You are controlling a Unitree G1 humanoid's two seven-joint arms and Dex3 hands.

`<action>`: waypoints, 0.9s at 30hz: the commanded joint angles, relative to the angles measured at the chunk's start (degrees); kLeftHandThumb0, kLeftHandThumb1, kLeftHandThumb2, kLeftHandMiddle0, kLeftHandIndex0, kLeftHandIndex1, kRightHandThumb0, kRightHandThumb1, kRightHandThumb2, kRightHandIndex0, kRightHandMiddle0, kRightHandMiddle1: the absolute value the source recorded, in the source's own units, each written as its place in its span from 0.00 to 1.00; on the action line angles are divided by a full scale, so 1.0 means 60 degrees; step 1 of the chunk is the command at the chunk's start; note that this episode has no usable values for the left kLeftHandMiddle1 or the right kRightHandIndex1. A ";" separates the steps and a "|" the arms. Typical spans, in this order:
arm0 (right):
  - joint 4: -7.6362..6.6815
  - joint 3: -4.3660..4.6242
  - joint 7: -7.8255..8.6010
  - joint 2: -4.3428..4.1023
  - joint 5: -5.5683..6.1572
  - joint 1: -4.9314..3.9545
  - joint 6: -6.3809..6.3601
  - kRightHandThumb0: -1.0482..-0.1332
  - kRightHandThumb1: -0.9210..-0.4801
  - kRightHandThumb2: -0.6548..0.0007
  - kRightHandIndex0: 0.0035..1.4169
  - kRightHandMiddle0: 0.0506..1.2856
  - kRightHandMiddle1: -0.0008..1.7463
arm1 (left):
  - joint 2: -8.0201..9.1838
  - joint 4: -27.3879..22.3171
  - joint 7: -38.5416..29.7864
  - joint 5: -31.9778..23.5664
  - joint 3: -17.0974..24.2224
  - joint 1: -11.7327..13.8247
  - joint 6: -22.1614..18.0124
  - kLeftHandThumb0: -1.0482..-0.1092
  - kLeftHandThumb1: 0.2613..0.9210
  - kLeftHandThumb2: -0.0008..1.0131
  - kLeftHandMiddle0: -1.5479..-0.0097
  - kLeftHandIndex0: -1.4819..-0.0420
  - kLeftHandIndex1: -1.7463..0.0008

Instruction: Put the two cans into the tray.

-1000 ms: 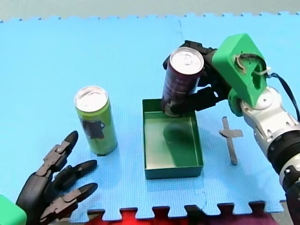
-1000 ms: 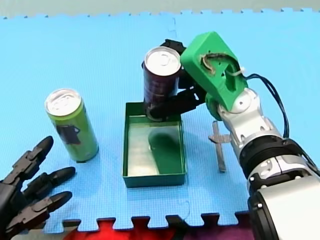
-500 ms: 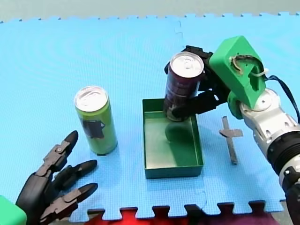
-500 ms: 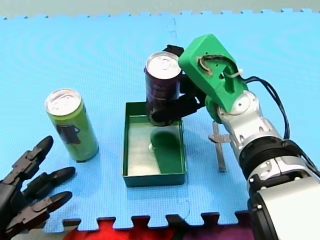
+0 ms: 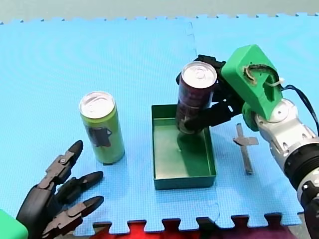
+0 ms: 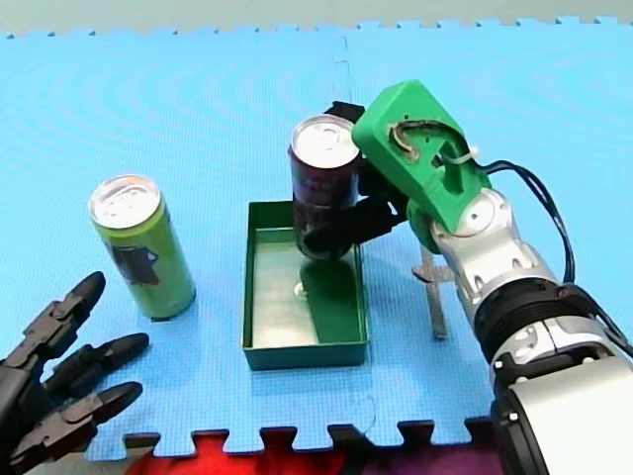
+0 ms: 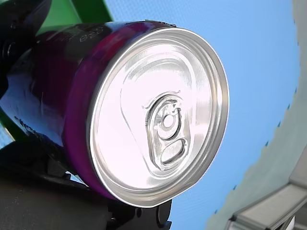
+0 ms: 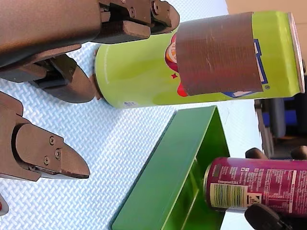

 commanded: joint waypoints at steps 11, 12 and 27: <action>0.0063 -0.0009 -0.0038 -0.0016 -0.0008 0.0081 -0.0051 0.44 0.29 0.99 0.62 0.43 1.00 | 0.0042 -0.0055 -0.0051 -0.0071 0.0037 0.0086 0.0061 0.00 0.95 0.00 0.69 0.91 1.00; 0.0064 -0.0016 -0.0036 -0.0011 -0.0001 0.0083 -0.0039 0.44 0.29 1.00 0.62 0.43 1.00 | 0.0037 -0.0066 -0.0052 -0.0077 0.0038 0.0090 0.0070 0.00 0.95 0.00 0.69 0.91 1.00; 0.0113 -0.0043 -0.0057 0.0131 0.0011 0.0231 -0.0032 0.44 0.28 1.00 0.61 0.42 1.00 | 0.0020 -0.0314 -0.0031 -0.0062 0.0016 0.0217 0.0241 0.00 0.96 0.00 0.69 0.91 1.00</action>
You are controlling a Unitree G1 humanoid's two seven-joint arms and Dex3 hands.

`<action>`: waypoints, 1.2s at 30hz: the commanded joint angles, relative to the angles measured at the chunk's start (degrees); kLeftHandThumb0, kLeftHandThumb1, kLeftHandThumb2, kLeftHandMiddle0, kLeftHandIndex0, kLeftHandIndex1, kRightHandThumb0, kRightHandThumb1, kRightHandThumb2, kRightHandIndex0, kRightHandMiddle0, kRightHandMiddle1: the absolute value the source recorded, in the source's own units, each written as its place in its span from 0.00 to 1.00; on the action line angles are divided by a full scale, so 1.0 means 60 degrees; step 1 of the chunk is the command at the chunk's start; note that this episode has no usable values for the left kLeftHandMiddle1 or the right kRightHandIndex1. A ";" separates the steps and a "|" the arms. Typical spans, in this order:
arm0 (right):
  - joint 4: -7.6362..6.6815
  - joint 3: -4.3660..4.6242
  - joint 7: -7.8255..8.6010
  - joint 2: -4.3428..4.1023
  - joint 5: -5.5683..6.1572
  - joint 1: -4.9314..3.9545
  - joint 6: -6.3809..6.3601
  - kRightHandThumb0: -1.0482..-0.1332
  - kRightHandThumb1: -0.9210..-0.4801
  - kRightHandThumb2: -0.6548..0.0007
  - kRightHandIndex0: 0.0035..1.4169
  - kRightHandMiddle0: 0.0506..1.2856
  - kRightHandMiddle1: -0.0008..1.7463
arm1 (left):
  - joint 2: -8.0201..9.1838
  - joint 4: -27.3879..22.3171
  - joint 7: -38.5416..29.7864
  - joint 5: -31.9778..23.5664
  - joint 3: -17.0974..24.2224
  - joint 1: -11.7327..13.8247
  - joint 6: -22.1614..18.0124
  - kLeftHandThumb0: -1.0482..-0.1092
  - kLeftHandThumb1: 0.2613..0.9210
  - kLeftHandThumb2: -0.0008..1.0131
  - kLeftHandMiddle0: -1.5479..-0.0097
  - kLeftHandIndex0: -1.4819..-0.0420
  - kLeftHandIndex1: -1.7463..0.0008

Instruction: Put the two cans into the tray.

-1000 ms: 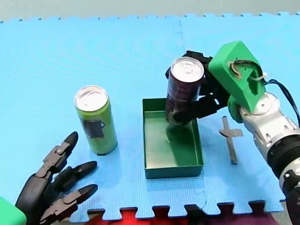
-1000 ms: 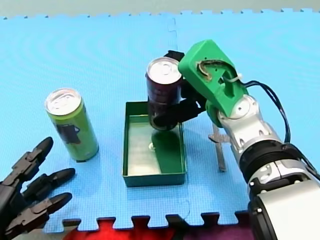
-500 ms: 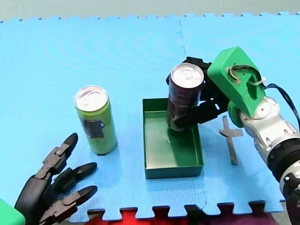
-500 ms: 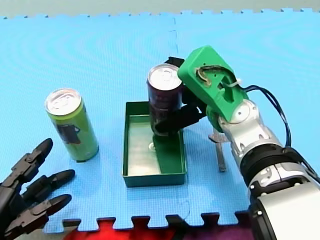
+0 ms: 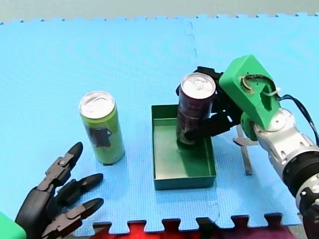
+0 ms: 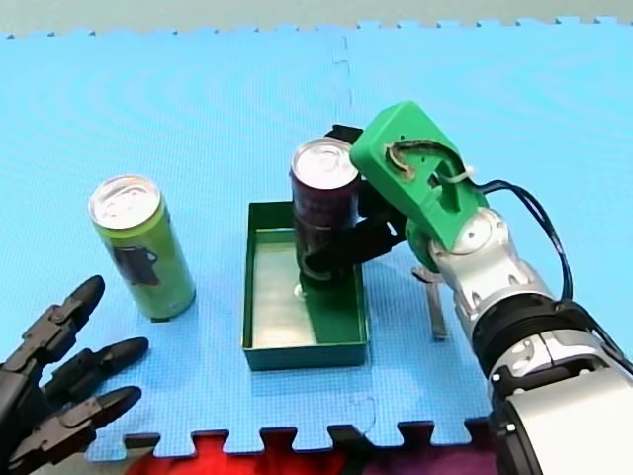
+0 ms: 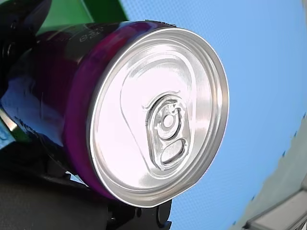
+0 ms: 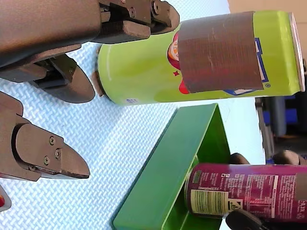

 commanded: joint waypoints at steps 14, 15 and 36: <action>-0.0018 -0.0151 0.0026 0.0072 0.0142 0.0021 -0.0089 0.44 0.28 1.00 0.61 0.42 1.00 | 0.0019 -0.0161 0.0136 0.0060 -0.0017 0.0117 0.0138 0.00 0.96 0.00 0.68 0.91 1.00; -0.0013 -0.0154 0.0024 0.0080 0.0141 0.0025 -0.0096 0.44 0.28 1.00 0.61 0.42 1.00 | 0.0018 -0.0162 0.0139 0.0061 -0.0019 0.0123 0.0131 0.00 0.96 0.00 0.68 0.91 1.00; -0.0022 -0.0201 0.0008 0.0166 0.0177 0.0104 -0.0282 0.44 0.27 1.00 0.61 0.43 1.00 | -0.0017 -0.0458 0.0265 0.0156 -0.0046 0.0395 -0.0012 0.00 0.96 0.00 0.68 0.91 1.00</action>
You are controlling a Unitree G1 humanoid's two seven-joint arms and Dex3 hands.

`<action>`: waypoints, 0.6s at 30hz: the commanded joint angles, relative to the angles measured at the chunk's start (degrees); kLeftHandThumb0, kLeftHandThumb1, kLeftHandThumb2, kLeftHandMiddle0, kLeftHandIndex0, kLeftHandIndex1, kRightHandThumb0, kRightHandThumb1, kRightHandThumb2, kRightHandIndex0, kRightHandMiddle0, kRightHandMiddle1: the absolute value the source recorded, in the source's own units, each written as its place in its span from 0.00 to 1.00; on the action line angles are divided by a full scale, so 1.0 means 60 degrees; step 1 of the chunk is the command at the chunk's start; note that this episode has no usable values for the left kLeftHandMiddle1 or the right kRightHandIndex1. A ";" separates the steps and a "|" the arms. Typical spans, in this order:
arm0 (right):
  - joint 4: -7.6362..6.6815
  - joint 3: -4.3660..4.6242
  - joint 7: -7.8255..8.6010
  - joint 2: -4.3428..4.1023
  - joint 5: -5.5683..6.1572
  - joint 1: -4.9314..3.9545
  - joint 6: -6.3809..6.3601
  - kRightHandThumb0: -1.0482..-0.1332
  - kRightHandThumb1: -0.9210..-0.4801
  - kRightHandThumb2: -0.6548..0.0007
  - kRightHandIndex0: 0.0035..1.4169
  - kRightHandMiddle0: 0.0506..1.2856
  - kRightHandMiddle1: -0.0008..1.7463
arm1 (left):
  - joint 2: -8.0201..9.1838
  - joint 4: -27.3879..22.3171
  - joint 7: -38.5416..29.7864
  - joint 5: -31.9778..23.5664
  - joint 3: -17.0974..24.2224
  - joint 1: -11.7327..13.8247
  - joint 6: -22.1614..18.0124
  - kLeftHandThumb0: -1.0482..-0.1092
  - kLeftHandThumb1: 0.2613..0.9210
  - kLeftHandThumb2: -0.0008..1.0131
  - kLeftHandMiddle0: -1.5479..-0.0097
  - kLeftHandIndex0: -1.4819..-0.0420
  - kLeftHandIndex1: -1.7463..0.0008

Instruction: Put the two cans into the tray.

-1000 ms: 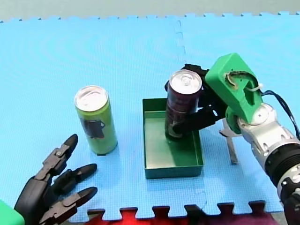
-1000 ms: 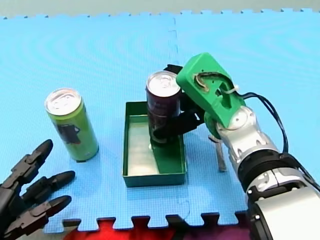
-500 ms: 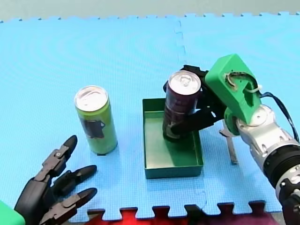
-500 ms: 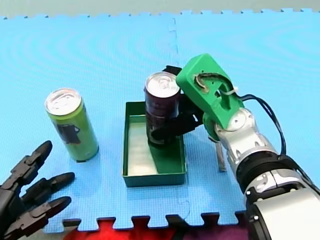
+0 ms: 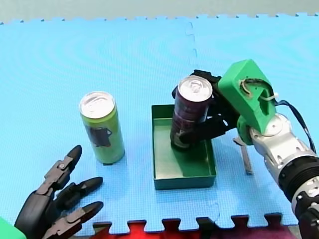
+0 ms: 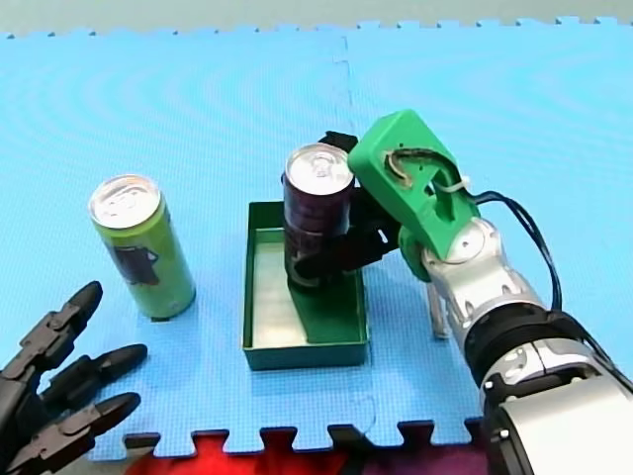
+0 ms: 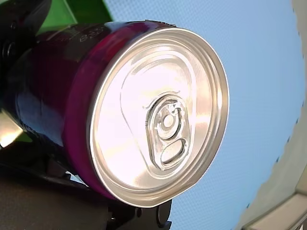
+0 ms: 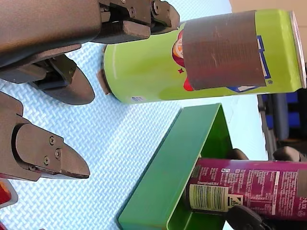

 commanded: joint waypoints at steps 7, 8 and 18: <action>-0.0021 0.0046 -0.0063 -0.0047 -0.0019 -0.0057 -0.0108 0.44 0.27 1.00 0.62 0.43 1.00 | 0.0021 -0.0064 0.0031 0.0024 0.0000 0.0065 -0.0071 0.00 0.97 0.01 0.68 0.91 1.00; -0.0010 0.0049 -0.0074 -0.0048 -0.0026 -0.0061 -0.0106 0.44 0.27 1.00 0.62 0.43 1.00 | 0.0020 -0.0075 0.0031 0.0023 -0.0002 0.0071 -0.0068 0.00 0.98 0.01 0.68 0.91 1.00; 0.0118 0.0057 -0.0285 -0.0052 -0.0132 -0.0224 0.0085 0.46 0.27 1.00 0.62 0.44 1.00 | 0.0021 -0.0131 0.0011 0.0016 -0.0010 0.0139 -0.0079 0.00 0.98 0.00 0.68 0.92 1.00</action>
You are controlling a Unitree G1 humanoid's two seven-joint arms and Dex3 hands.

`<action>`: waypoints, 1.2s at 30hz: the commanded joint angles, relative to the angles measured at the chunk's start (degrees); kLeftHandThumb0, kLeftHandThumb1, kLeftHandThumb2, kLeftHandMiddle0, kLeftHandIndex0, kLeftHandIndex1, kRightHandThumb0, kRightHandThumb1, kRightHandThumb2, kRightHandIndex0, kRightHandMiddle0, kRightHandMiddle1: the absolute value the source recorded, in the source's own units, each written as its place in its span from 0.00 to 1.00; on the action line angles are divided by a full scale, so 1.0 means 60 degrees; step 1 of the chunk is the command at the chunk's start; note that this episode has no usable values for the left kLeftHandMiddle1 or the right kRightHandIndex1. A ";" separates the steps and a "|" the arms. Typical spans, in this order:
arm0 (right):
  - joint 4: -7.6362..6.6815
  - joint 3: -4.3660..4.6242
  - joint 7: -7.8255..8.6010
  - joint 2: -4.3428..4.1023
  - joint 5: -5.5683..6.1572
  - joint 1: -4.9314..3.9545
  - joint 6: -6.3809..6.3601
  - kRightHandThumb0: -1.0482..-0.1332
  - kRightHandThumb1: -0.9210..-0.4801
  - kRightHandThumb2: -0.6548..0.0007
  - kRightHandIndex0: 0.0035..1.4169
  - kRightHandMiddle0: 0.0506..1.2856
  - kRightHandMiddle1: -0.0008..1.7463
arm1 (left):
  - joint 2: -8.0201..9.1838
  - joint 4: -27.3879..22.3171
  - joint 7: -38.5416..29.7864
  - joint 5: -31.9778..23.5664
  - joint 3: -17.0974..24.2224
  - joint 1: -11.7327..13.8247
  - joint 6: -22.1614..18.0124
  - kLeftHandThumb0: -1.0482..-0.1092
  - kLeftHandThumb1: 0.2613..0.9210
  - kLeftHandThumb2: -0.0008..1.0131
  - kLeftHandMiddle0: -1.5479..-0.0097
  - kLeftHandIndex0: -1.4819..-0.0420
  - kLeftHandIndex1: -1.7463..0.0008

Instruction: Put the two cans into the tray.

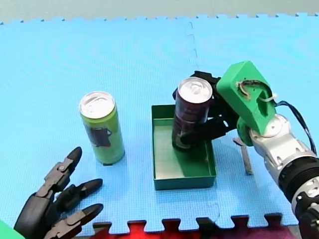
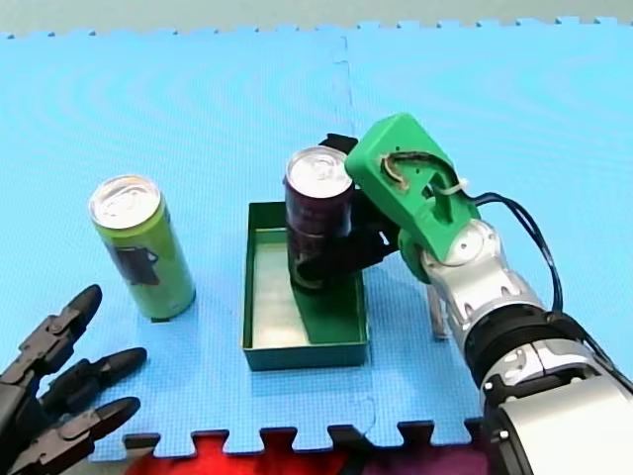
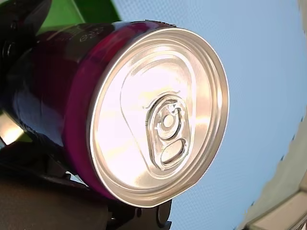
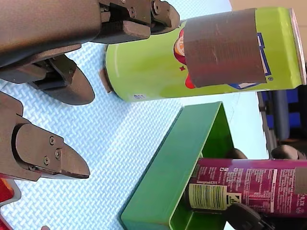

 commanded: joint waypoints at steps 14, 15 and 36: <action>0.0095 0.0025 -0.0245 -0.0088 -0.0060 -0.0278 0.0232 0.49 0.29 1.00 0.62 0.44 1.00 | 0.0040 0.0047 -0.0064 -0.0031 0.0015 0.0038 -0.0169 0.00 0.99 0.00 0.69 0.91 1.00; 0.0097 0.0023 -0.0242 -0.0090 -0.0059 -0.0280 0.0231 0.49 0.29 1.00 0.62 0.44 1.00 | 0.0040 0.0053 -0.0063 -0.0029 0.0015 0.0038 -0.0172 0.00 0.99 0.00 0.69 0.91 1.00; 0.0109 0.0044 -0.0229 -0.0100 -0.0081 -0.0171 0.0225 0.52 0.30 1.00 0.61 0.44 1.00 | 0.0023 -0.0118 -0.0008 0.0014 -0.0033 0.0177 -0.0189 0.00 1.00 0.01 0.69 0.91 1.00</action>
